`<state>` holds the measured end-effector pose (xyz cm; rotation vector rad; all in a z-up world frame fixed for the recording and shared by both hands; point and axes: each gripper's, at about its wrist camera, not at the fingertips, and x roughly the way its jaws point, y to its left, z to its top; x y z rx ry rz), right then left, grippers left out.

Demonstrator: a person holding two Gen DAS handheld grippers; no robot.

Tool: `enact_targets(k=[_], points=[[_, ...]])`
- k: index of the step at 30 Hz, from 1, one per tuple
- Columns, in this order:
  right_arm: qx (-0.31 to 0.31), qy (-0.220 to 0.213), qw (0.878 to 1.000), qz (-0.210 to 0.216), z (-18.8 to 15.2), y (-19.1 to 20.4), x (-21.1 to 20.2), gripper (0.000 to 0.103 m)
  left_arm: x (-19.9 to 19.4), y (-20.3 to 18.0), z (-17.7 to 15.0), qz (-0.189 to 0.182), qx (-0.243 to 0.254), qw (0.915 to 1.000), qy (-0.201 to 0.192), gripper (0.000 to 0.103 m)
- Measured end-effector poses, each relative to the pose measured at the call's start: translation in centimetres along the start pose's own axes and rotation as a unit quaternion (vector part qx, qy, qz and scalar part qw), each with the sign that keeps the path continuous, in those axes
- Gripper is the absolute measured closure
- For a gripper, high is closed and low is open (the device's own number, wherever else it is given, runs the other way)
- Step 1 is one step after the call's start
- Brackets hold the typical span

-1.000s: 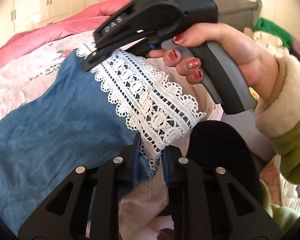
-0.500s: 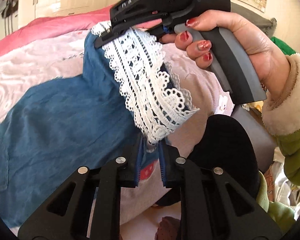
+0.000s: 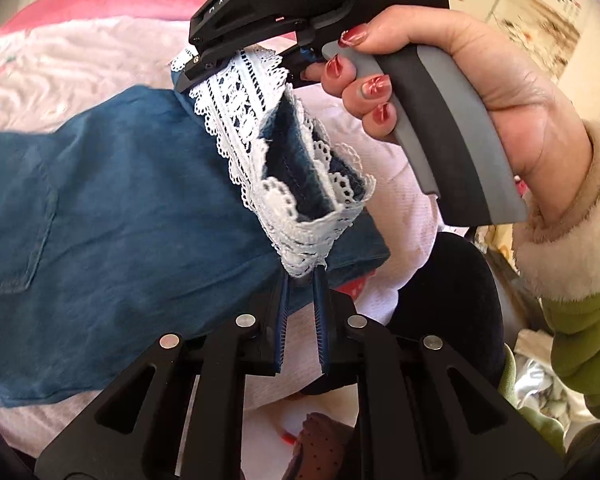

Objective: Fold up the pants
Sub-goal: 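Grasp the lace hems with the right gripper and lift them toward the waistband, then lay the lace hems over the denim seat and open the right gripper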

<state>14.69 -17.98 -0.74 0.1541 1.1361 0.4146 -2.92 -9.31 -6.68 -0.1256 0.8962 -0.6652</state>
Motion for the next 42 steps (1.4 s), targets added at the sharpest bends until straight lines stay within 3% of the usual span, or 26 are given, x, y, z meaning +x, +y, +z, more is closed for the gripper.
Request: enact_targets(k=[5, 11, 16, 22, 25, 30, 33, 36, 37, 39, 41, 42], points=[[-0.013, 0.013, 1.0, -0.009, -0.1, 1.4, 1.5, 0.069, -0.6, 1.2, 0.2, 0.006, -0.013, 0.9999, 0.002, 0.097], [-0.036, 0.02, 0.999, 0.03, -0.4, 2.9, 1.3, 0.045, -0.1, 0.9, -0.2, 0.006, -0.019, 0.9998, 0.01, 0.097], [-0.064, 0.035, 0.996, 0.057, -1.1, 3.5, 1.4, 0.036, -0.7, 1.0, -0.3, 0.006, -0.016, 0.9998, 0.008, 0.091], [-0.09, 0.005, 0.991, 0.098, -1.6, 3.7, -0.4, 0.034, -2.2, 1.7, -0.7, 0.02, -0.02, 0.9996, 0.0, 0.078], [-0.102, -0.017, 0.991, 0.081, -1.4, 3.2, -1.8, 0.034, -3.5, 2.1, -0.9, 0.034, -0.026, 0.999, -0.012, 0.066], [-0.118, -0.022, 0.992, 0.044, -1.0, 2.7, -1.6, 0.034, -6.3, 2.1, -0.1, 0.047, -0.025, 0.9978, -0.04, 0.063], [-0.116, -0.031, 0.992, 0.036, -0.3, 3.0, -1.1, 0.035, -6.3, 1.4, 1.3, 0.054, -0.008, 0.9971, -0.053, 0.062], [-0.131, -0.033, 0.991, -0.002, 0.4, 3.5, 0.1, 0.046, -4.9, 1.3, 2.5, 0.072, 0.001, 0.9963, -0.046, 0.064], [-0.134, -0.029, 0.99, -0.014, 0.6, 3.5, 0.7, 0.054, -4.2, 1.3, 2.7, 0.079, -0.001, 0.9961, -0.038, 0.075], [-0.137, -0.014, 0.99, -0.012, 1.0, 3.5, 1.9, 0.067, -2.9, 1.8, 2.9, 0.079, -0.01, 0.9967, -0.017, 0.082], [-0.135, -0.006, 0.991, -0.014, 1.1, 3.4, 2.6, 0.095, -2.0, 2.1, 2.8, 0.084, -0.013, 0.9964, -0.002, 0.085], [-0.135, -0.005, 0.991, -0.015, 1.1, 3.3, 2.7, 0.095, -1.5, 2.1, 2.7, 0.085, -0.01, 0.9963, 0.004, 0.089]])
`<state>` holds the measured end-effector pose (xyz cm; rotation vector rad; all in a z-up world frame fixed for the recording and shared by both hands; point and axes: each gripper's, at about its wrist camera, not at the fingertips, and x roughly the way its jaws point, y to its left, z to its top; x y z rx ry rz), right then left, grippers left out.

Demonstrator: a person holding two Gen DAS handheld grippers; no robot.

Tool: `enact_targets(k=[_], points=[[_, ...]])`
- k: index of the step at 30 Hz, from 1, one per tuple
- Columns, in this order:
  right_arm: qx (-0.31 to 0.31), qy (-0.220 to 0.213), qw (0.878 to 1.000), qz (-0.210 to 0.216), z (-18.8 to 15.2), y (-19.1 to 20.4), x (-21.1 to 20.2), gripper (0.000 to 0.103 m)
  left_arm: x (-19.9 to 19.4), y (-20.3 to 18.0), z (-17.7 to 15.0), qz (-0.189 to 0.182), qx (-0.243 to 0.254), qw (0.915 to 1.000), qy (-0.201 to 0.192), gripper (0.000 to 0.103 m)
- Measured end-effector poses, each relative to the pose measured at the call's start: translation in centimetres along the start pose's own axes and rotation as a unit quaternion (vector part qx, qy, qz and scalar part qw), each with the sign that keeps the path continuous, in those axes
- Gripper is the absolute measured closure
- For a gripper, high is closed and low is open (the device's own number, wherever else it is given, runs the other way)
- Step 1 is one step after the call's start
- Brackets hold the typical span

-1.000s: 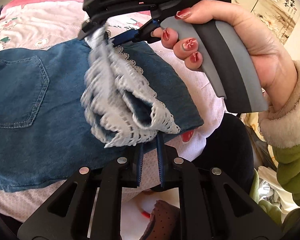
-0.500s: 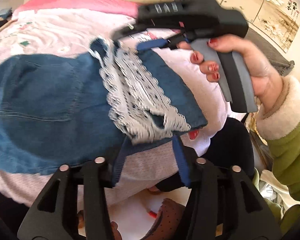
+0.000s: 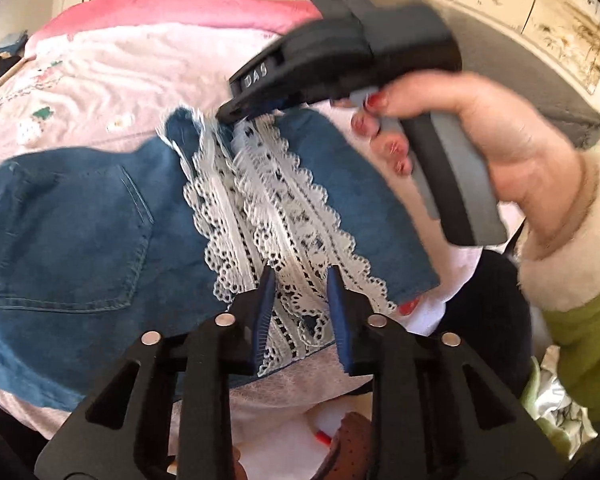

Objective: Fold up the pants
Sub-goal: 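Lay the lace hems over the denim seat and open the right gripper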

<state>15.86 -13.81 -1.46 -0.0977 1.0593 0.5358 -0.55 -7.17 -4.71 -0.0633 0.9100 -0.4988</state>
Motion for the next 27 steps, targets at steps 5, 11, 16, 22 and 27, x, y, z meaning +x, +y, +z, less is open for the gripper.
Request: enact_targets(k=[5, 11, 16, 22, 27], points=[[0.006, -0.026, 0.999, 0.029, -0.2, 0.0, -1.5, 0.097, 0.5, 0.5, -0.4, 0.004, -0.008, 0.9999, 0.007, 0.093], [-0.001, -0.032, 0.999, 0.036, 0.5, 1.1, -2.2, 0.097, -0.4, 0.2, -1.0, 0.022, 0.007, 0.9997, -0.003, 0.093], [-0.003, -0.012, 0.999, 0.031, 0.2, 1.7, 0.3, 0.097, 0.0, 0.4, -1.1, 0.025, 0.001, 0.9997, 0.005, 0.093], [-0.011, -0.004, 1.0, 0.019, 0.0, 2.4, 2.2, 0.095, 0.4, 0.6, -1.1, 0.026, -0.003, 0.9996, 0.008, 0.093], [0.001, -0.004, 1.0, 0.03, -0.2, 2.0, 2.6, 0.094, 0.4, 0.6, -1.1, 0.027, -0.004, 0.9996, 0.008, 0.093]])
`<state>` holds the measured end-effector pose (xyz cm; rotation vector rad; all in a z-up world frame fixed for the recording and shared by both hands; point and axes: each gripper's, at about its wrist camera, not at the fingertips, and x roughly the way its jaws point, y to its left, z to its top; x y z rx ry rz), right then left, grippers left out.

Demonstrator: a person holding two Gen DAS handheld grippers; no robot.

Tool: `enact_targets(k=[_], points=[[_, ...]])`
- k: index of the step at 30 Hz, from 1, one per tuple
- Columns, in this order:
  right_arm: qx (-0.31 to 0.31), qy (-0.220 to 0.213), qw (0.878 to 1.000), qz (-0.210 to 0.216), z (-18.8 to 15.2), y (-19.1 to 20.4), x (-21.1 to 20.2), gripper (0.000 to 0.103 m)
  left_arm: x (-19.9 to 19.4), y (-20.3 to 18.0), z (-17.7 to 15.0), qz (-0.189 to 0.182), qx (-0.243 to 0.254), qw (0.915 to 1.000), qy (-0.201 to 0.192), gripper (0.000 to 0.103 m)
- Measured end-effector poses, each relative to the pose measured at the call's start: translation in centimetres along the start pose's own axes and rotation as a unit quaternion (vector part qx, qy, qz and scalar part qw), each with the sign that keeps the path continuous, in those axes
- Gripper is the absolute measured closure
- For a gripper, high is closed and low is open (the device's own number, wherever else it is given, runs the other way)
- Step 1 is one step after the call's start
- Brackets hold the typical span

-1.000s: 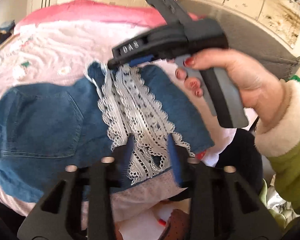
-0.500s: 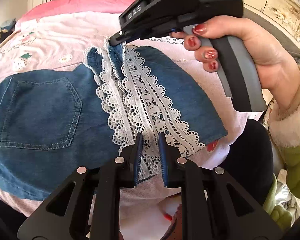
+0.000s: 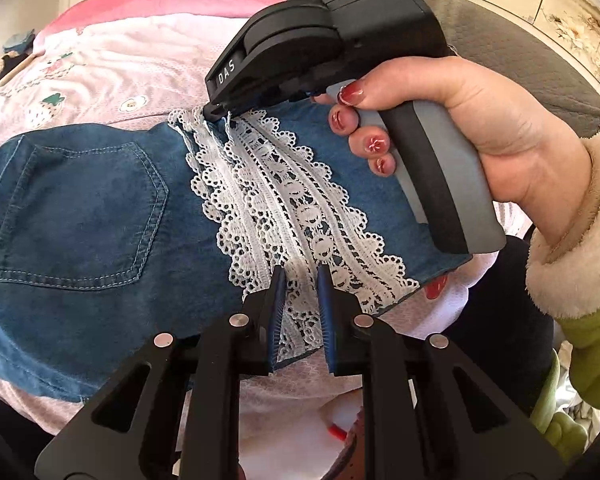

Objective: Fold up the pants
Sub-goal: 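Lay the lace hems over the denim seat and open the right gripper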

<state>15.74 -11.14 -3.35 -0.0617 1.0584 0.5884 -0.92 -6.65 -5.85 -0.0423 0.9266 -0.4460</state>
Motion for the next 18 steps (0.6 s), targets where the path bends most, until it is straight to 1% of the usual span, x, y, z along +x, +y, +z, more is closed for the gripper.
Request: enact_targets(k=[3, 4, 5, 6, 7, 8, 11, 14, 18], points=[[0.009, -0.006, 1.0, 0.01, 0.1, -0.3, -1.2, 0.093, 0.0, -0.1, 0.0, 0.0, 0.001, 1.0, 0.001, 0.093], [0.012, -0.01, 1.0, 0.015, 0.2, -0.4, -1.8, 0.09, 0.1, -0.1, 0.0, 0.0, 0.0, 1.0, 0.001, 0.093], [0.014, -0.017, 1.0, 0.021, 0.2, -0.5, -2.4, 0.079, 0.0, -0.1, 0.0, 0.0, 0.0, 1.0, 0.001, 0.093], [0.014, -0.025, 0.999, 0.027, 0.2, -0.5, -3.3, 0.072, 0.1, -0.1, 0.0, 0.0, 0.0, 1.0, 0.001, 0.093], [0.013, -0.032, 0.999, 0.031, 0.1, -0.5, -4.0, 0.062, 0.1, 0.0, 0.0, 0.0, -0.001, 1.0, 0.001, 0.093], [0.009, -0.041, 0.999, 0.031, 0.0, -0.4, -4.8, 0.059, 0.1, 0.0, 0.0, 0.0, -0.001, 1.0, 0.001, 0.093], [0.003, -0.052, 0.998, 0.034, -0.4, -0.3, -6.4, 0.059, 0.0, 0.1, 0.0, -0.001, -0.003, 1.0, 0.001, 0.093], [-0.001, -0.052, 0.998, 0.044, -0.9, -0.3, -7.1, 0.059, -0.1, 0.1, 0.0, -0.002, -0.004, 1.0, 0.0, 0.093], [-0.023, -0.025, 0.998, 0.051, -1.8, 0.6, -6.6, 0.059, -0.3, 0.2, -0.1, -0.003, -0.006, 1.0, 0.0, 0.093]])
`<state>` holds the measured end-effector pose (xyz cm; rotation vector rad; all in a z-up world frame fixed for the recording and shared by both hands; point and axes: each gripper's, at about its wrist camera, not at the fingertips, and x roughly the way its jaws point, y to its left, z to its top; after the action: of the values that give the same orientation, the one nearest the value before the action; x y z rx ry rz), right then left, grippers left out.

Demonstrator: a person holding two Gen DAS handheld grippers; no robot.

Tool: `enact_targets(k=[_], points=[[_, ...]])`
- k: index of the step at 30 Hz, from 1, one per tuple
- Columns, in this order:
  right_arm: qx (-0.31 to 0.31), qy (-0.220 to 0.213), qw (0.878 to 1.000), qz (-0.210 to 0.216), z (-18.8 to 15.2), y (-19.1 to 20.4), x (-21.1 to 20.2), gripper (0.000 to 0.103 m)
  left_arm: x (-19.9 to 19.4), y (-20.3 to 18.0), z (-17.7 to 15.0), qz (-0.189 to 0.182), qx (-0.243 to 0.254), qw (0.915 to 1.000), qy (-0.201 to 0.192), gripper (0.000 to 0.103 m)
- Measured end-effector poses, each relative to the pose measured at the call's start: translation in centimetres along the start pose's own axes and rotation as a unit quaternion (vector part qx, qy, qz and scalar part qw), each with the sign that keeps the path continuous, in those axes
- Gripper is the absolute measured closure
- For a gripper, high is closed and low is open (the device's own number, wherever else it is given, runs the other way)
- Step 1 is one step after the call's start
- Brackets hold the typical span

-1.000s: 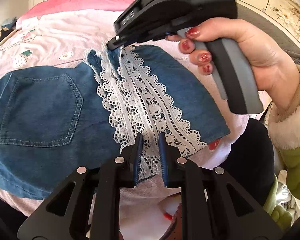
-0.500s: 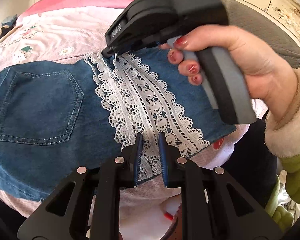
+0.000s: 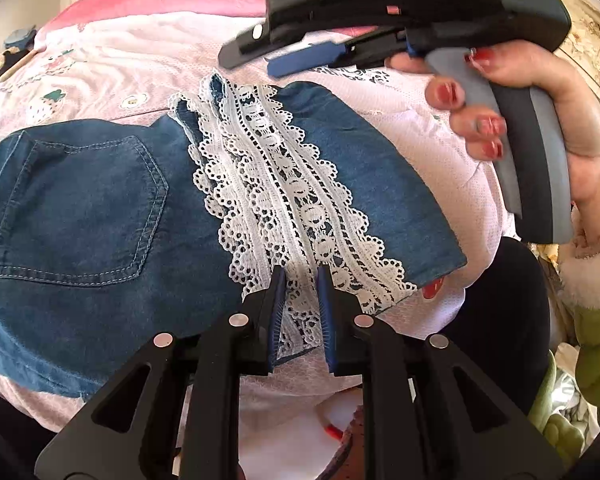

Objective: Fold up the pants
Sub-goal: 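Lay the lace hems over the denim seat and open the right gripper, then grasp the elastic waistband with the left gripper and lift it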

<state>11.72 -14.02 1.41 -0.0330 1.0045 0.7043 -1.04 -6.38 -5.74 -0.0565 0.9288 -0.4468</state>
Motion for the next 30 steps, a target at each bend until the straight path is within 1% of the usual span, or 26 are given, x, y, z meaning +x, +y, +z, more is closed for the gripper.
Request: enact_targets(k=[5, 7, 11, 12, 15, 18, 21, 23, 25, 26, 28, 30], points=[[-0.014, 0.046, 0.999, 0.007, -1.3, 1.2, 2.1, 0.059, -0.3, 0.1, -0.1, 0.0, -0.003, 1.0, -0.001, 0.091], [-0.014, 0.058, 0.998, 0.004, -1.7, 1.3, 3.0, 0.059, -0.5, 0.2, -0.3, 0.001, -0.004, 1.0, -0.001, 0.088], [-0.011, 0.071, 0.997, -0.002, -2.3, 1.3, 4.5, 0.057, -0.9, 0.4, -0.5, 0.003, -0.009, 0.9999, -0.003, 0.084], [-0.008, 0.071, 0.997, -0.001, -2.2, 1.1, 4.6, 0.057, -1.1, 0.6, -0.5, 0.005, -0.011, 0.9999, -0.003, 0.081], [0.003, 0.068, 0.998, 0.004, -2.2, 0.9, 4.4, 0.056, -1.6, 1.1, -0.7, 0.009, -0.017, 0.9998, -0.003, 0.075], [0.016, 0.062, 0.998, 0.005, -1.9, 0.9, 3.3, 0.056, -2.6, 1.6, -0.8, 0.018, -0.021, 0.9996, -0.008, 0.067], [0.002, 0.039, 0.999, 0.003, -1.5, 1.7, 1.8, 0.055, -3.6, 2.2, -0.7, 0.026, -0.03, 0.999, -0.019, 0.064], [-0.001, 0.028, 1.0, 0.005, -1.2, 2.1, 1.1, 0.052, -4.5, 2.5, -0.6, 0.039, -0.03, 0.9984, -0.028, 0.06], [-0.004, 0.017, 1.0, 0.007, -0.9, 2.3, 0.4, 0.05, -5.1, 2.8, -0.5, 0.045, -0.032, 0.998, -0.033, 0.049], [-0.004, 0.013, 1.0, 0.006, -0.8, 2.5, 0.1, 0.047, -5.5, 3.0, -0.5, 0.046, -0.035, 0.9977, -0.036, 0.046], [-0.005, 0.01, 1.0, 0.005, -0.5, 2.6, -0.2, 0.045, -6.2, 3.3, -0.4, 0.056, -0.039, 0.9967, -0.043, 0.039], [-0.01, 0.005, 1.0, 0.0, -0.3, 3.0, -0.5, 0.041, -6.9, 3.8, -0.5, 0.066, -0.046, 0.9954, -0.052, 0.035]])
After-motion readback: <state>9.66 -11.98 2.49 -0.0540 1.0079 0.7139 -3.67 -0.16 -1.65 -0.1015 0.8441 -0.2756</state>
